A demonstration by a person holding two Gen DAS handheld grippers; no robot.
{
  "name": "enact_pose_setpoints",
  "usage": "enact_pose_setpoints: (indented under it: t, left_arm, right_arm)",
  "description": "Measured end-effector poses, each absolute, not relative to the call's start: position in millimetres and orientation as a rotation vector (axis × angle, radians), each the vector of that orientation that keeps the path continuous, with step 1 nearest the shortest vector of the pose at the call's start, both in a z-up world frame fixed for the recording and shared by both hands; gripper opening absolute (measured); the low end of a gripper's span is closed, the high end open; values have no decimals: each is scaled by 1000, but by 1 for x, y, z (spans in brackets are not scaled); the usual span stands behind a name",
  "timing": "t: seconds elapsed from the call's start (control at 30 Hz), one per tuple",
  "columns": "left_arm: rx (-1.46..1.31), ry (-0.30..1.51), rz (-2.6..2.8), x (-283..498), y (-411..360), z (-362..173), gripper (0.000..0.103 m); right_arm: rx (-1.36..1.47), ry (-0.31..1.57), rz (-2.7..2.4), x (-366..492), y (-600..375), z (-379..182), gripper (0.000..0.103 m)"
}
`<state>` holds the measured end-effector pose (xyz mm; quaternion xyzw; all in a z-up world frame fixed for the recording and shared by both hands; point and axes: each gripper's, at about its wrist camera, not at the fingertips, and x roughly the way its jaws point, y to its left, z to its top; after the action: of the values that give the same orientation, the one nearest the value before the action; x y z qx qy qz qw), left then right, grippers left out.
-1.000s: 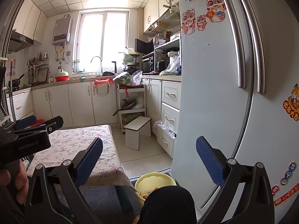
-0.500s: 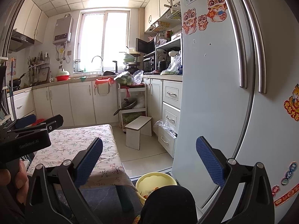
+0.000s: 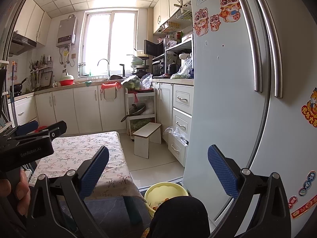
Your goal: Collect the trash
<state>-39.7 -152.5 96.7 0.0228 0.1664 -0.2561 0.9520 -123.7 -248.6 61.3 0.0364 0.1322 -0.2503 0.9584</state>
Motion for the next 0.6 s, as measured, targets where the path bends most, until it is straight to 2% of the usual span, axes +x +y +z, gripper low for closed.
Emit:
enact_pose_setpoints:
  t: [0.6]
  left_arm:
    - [45, 335, -514, -39, -147, 97, 95]
  right_arm:
    - [76, 272, -505, -123, -248, 60, 96]
